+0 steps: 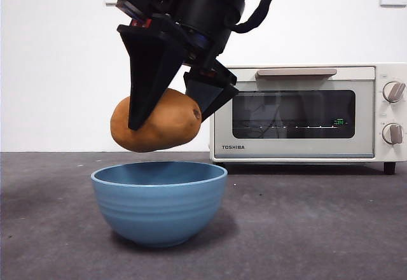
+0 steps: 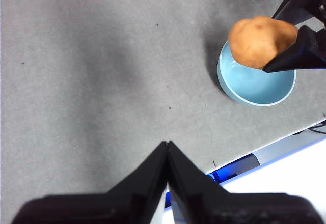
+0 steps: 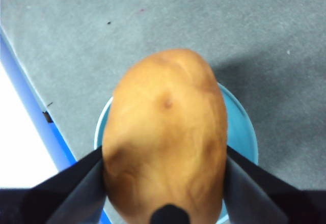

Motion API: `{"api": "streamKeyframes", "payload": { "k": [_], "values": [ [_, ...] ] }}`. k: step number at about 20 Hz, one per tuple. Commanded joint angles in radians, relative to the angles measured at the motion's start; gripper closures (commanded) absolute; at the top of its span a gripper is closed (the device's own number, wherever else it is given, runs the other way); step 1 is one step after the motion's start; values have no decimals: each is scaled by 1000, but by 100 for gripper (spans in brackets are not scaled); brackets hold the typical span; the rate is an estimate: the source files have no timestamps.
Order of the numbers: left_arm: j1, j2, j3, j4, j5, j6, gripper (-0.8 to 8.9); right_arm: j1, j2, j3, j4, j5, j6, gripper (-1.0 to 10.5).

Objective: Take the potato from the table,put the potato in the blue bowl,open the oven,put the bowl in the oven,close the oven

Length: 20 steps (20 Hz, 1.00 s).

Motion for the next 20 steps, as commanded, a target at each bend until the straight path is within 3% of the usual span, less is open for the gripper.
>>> {"api": "streamKeyframes", "payload": {
  "k": [1,2,5,9,13,17,20],
  "values": [
    [-2,15,-9,3,0,4,818,2,5,-13,11,2,19,935],
    [-2,21,-9,3,0,7,818,2,6,-13,13,1,19,934],
    [-2,39,-9,3,0,27,818,2,13,-13,11,1,31,750],
    [-2,44,-9,3,0,27,818,2,13,-13,2,3,32,707],
    [-2,44,-9,3,0,27,818,7,13,-13,-26,9,34,474],
    [-2,45,-9,3,0,27,818,9,13,-13,-30,10,61,372],
    [-2,45,-9,3,0,27,818,16,10,-12,-45,10,57,376]
  ]
}}
